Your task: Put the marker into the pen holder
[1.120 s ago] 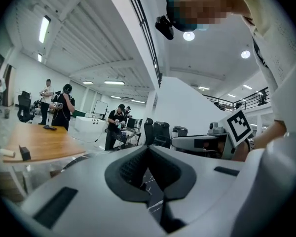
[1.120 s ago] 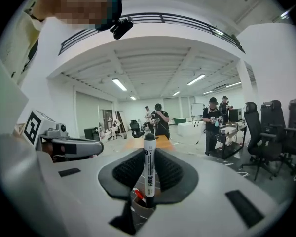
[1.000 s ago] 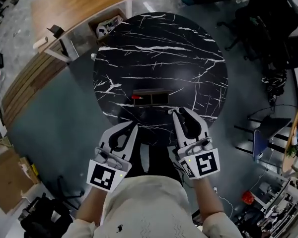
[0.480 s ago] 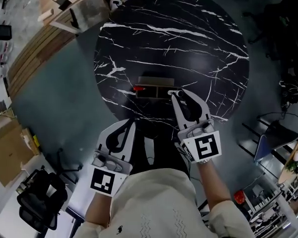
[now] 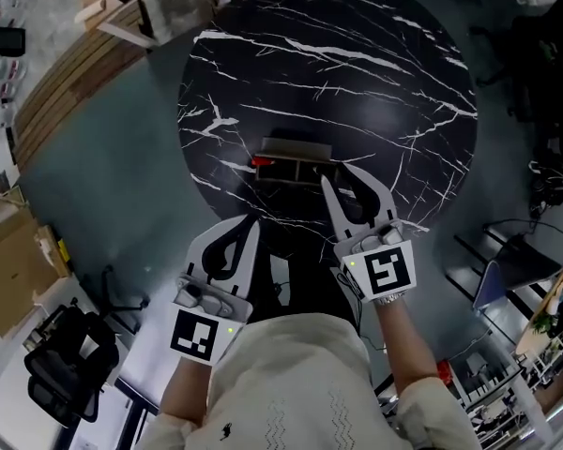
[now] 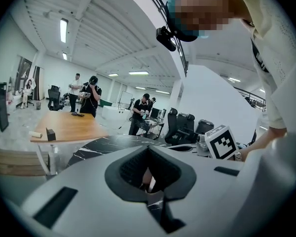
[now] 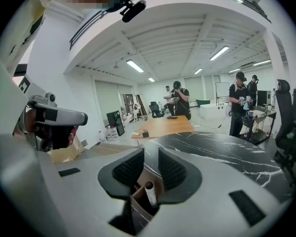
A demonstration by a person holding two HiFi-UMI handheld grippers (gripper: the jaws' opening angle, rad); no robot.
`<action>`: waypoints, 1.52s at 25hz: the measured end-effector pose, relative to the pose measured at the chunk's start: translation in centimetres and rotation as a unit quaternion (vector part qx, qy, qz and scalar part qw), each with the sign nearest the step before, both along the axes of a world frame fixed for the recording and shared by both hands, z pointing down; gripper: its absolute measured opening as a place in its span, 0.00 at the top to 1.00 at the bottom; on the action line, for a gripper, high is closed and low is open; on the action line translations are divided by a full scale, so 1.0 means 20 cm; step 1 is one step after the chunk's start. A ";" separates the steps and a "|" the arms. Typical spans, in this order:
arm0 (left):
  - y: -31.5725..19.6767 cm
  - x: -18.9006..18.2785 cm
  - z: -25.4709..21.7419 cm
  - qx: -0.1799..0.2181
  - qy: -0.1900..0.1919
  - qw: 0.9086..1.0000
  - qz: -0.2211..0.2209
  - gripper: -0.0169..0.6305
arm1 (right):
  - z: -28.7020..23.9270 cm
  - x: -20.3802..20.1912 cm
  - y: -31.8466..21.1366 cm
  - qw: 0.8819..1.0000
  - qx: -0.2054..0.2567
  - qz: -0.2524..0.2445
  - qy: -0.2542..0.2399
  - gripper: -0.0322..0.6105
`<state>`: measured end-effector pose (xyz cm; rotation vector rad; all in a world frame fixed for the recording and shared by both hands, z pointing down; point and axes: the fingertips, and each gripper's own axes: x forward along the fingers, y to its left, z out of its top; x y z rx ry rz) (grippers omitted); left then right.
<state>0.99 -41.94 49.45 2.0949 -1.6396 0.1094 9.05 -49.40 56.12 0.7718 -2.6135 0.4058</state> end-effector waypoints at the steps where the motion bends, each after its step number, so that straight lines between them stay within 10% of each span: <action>1: 0.00 0.01 -0.01 0.002 0.001 1.000 0.000 0.95 | -0.01 0.00 0.00 1.000 0.001 0.002 0.001 0.82; 38: 0.18 0.06 -0.54 0.122 -0.012 0.989 0.087 0.95 | -0.89 0.18 0.48 0.987 0.055 0.111 -0.098 0.92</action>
